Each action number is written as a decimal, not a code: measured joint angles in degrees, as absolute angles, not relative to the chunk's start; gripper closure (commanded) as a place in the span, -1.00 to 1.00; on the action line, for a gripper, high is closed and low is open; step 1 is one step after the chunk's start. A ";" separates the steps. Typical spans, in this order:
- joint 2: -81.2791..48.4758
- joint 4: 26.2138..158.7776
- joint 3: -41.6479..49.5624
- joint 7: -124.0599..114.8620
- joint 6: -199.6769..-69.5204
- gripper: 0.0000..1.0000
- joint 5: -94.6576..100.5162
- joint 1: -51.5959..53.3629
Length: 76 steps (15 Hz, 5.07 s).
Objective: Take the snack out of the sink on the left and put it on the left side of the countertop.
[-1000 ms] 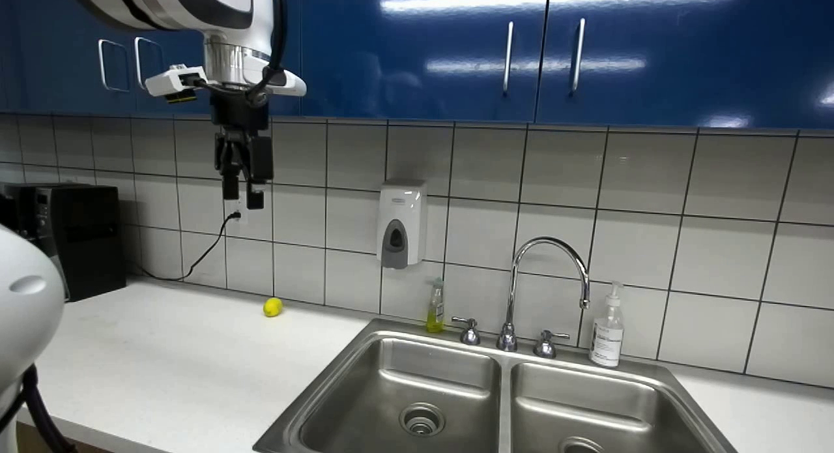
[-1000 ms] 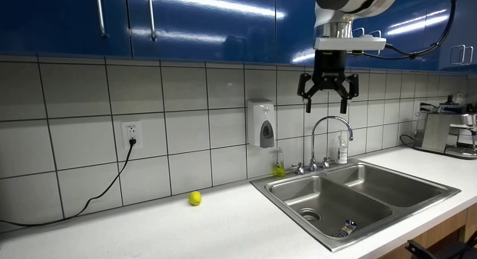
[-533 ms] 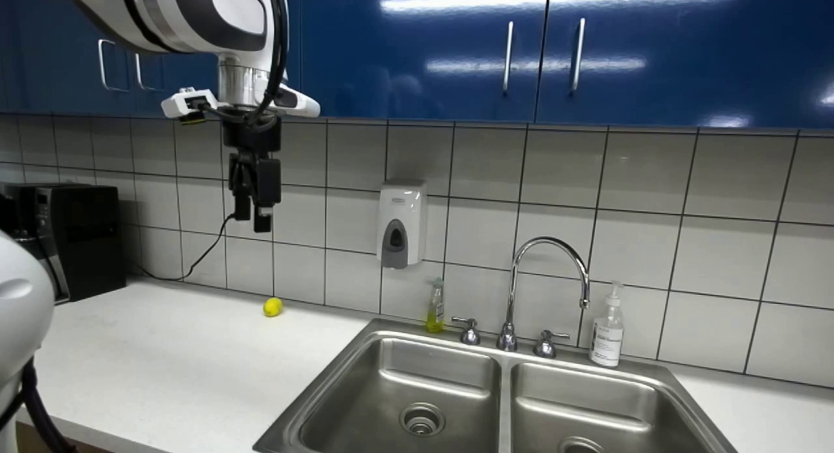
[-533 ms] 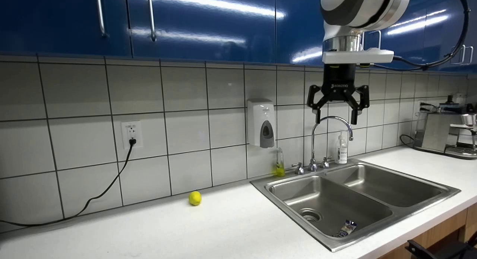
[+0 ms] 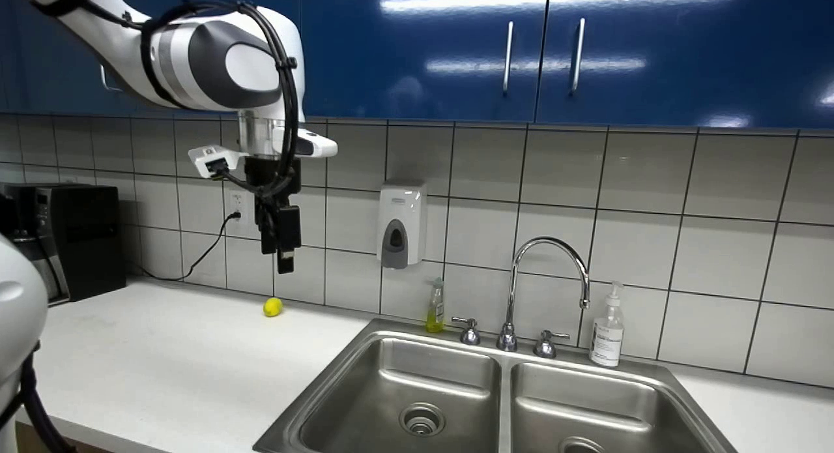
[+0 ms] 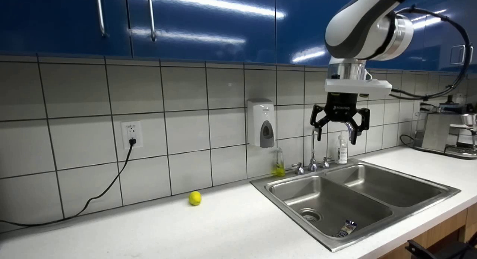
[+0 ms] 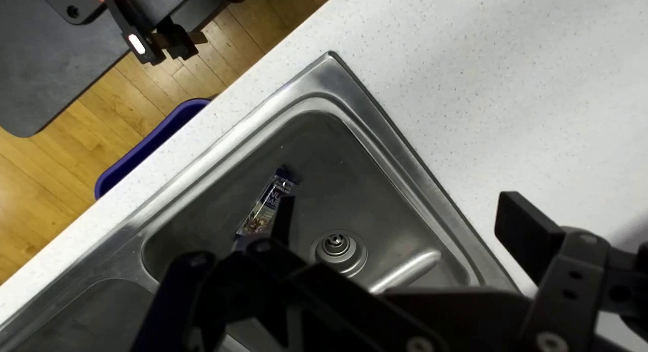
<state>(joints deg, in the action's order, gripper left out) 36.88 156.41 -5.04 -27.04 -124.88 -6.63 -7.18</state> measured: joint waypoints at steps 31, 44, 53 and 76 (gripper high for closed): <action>-8.87 151.19 9.12 -25.33 -166.15 -1.00 -0.99 -12.10; -13.11 148.14 10.66 -25.34 -166.40 -1.00 -2.60 -9.23; -24.32 139.86 10.89 -25.34 -166.72 -1.00 -8.12 -6.86; -47.61 123.36 10.13 -25.34 -166.73 -1.00 -16.81 -9.71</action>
<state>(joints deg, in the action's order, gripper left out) -47.61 123.36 10.13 -25.34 -166.73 -16.81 -9.71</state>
